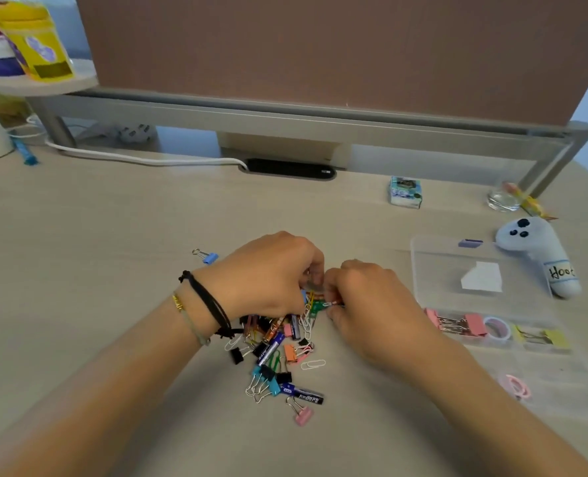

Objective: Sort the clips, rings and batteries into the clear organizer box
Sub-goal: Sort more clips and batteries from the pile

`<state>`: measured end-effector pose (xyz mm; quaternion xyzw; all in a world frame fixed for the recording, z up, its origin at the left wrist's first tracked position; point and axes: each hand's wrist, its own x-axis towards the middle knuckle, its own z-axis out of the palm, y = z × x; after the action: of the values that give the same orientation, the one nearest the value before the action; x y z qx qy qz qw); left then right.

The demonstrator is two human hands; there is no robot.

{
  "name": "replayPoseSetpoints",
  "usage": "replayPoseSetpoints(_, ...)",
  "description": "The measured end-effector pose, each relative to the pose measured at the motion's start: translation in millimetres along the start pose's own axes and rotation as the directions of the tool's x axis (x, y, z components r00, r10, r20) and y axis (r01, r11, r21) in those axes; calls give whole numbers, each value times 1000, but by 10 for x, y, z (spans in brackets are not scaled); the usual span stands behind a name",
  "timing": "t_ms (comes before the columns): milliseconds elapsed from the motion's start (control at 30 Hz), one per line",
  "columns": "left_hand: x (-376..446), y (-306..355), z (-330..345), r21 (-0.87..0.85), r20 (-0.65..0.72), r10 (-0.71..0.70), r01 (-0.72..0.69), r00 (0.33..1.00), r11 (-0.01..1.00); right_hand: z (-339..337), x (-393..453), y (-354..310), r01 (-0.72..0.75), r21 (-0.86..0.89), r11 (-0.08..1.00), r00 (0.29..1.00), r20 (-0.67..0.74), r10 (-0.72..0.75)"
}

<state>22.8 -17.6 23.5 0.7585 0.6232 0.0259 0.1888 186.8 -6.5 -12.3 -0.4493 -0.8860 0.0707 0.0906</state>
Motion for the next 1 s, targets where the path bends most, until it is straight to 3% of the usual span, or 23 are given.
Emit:
replayPoseSetpoints(167, 0, -11, 9, 6, 10, 13, -13, 1000, 1000, -12, 10, 28, 82, -41, 996, 997, -1, -82)
replayPoseSetpoints(233, 29, -31, 1, -25, -16, 1, -1, 1000, 1000, -35, 65, 122, -41, 96, 995, 999, -10, 42)
replayPoseSetpoints(267, 37, -37, -4, -69, -26, -14, 12, 1000, 998, -61, 101, 182, -146, 261, 954, 989, 26, 145)
replayPoseSetpoints(333, 59, -40, -26, -154, -44, -38, 31, 998, 988, -153, 181, 309, -321, 623, 713, 946, 167, 279)
replayPoseSetpoints(400, 62, -33, -34, -173, -34, -30, 23, 999, 985, -244, 227, 425, -367, 834, 412, 921, 265, 285)
replayPoseSetpoints(500, 37, 19, 24, -102, -8, 7, -8, 1000, 995, -305, 254, 499, -386, 922, -17, 903, 382, 198)
replayPoseSetpoints(567, 43, 48, 90, -20, -27, 26, -27, 999, 999, -275, 250, 541, -399, 846, -353, 888, 453, 81)
replayPoseSetpoints(600, 47, 57, 113, 5, -29, 24, -23, 999, 1000, -255, 246, 549, -400, 787, -469, 887, 462, 18)
replayPoseSetpoints(700, 65, 90, 145, 73, 0, 13, -13, 1000, 997, -269, 262, 492, -387, 672, -632, 886, 460, -53)
replayPoseSetpoints(1000, 141, 253, 224, 221, 18, 22, -25, 1000, 975, -346, 263, 534, -246, 395, -885, 831, 556, 17)
